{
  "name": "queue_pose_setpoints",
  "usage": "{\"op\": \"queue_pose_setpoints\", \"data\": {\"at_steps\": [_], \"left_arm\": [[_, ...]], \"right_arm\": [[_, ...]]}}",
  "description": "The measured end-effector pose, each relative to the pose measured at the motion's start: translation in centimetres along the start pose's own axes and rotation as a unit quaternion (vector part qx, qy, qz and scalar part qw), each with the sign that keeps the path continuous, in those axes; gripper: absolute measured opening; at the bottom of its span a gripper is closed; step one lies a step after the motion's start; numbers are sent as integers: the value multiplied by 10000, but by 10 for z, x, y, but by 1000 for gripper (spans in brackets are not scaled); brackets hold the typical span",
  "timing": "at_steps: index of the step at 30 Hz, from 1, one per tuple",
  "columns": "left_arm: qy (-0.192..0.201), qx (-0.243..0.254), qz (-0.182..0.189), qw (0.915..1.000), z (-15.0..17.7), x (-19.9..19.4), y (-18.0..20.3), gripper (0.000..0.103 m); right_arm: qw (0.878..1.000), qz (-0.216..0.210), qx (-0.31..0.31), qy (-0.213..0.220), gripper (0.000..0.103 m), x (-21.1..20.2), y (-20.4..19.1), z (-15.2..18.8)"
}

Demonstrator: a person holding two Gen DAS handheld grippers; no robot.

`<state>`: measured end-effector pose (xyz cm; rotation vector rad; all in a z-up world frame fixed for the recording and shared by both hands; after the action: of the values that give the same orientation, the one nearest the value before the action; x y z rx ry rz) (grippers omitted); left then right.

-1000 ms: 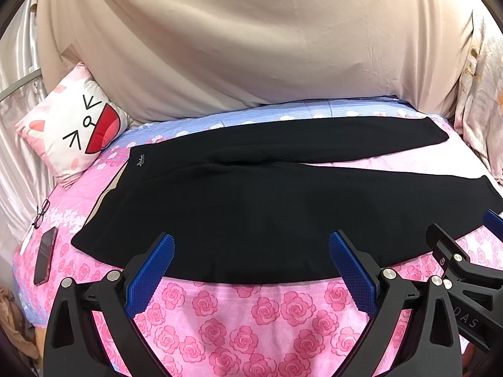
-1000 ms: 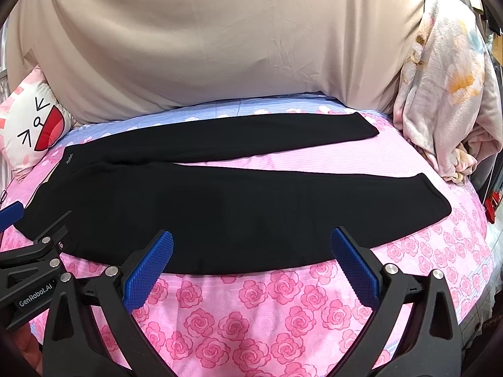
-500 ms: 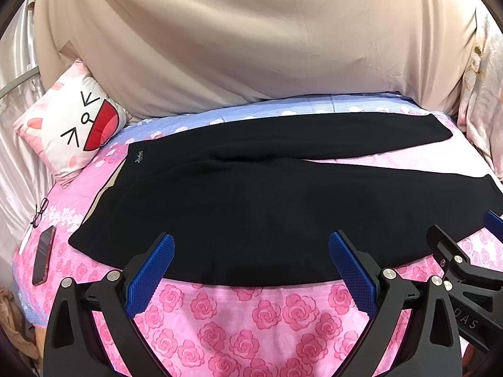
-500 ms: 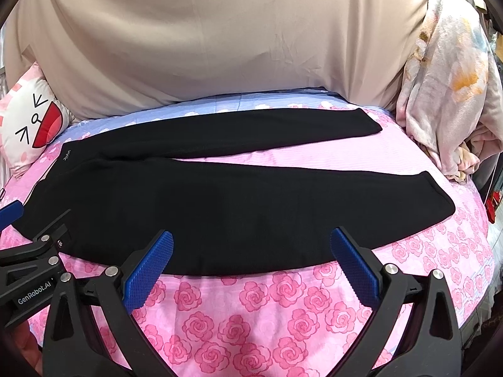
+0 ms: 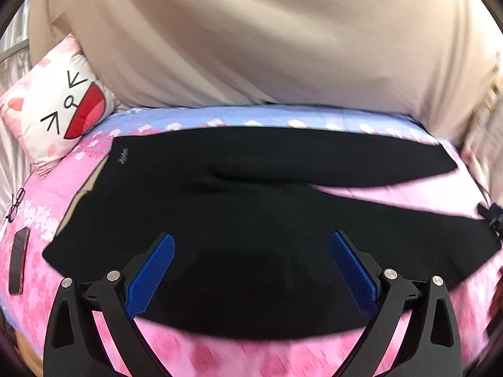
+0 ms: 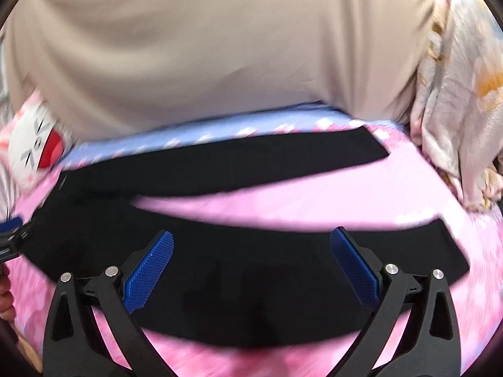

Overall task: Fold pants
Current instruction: 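Lower both grippers onto the trouser waistband and close them on it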

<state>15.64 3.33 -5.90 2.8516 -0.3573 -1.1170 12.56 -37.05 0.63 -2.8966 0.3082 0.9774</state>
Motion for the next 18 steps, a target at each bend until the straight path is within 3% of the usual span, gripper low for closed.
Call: {"op": "queue_pose_setpoints", "data": {"at_steps": [4,8,12,18], "left_arm": [[80,37,-401,9992,-30,24,-21,97],[67,144,-624,9979,-58,53,-33,97],[-52,230,-689,9973,-79,85,-46,97],[-218,-100,-607,9979,-102,119,-100,97]], "right_arm": [[9996,265,84,-18,98,82,74,-66],[9981,480,-230,-298,98,169,112,-111],[9952,399,-290,-843,98,243,129,-128],[9923,82,-412,-1167,94,291,131,-124]]}}
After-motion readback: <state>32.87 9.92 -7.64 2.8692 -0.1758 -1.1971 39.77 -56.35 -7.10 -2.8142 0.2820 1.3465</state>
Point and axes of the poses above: each gripper's, at about its wrist camera, not at the fingertips, and x roughly the way its jaws point, y to its right, z to its underside, the point moved 7 cm from there along x, roughly the way its jaws point, and after that the axes turned 12 degrees about z, right-handed, at the moved point
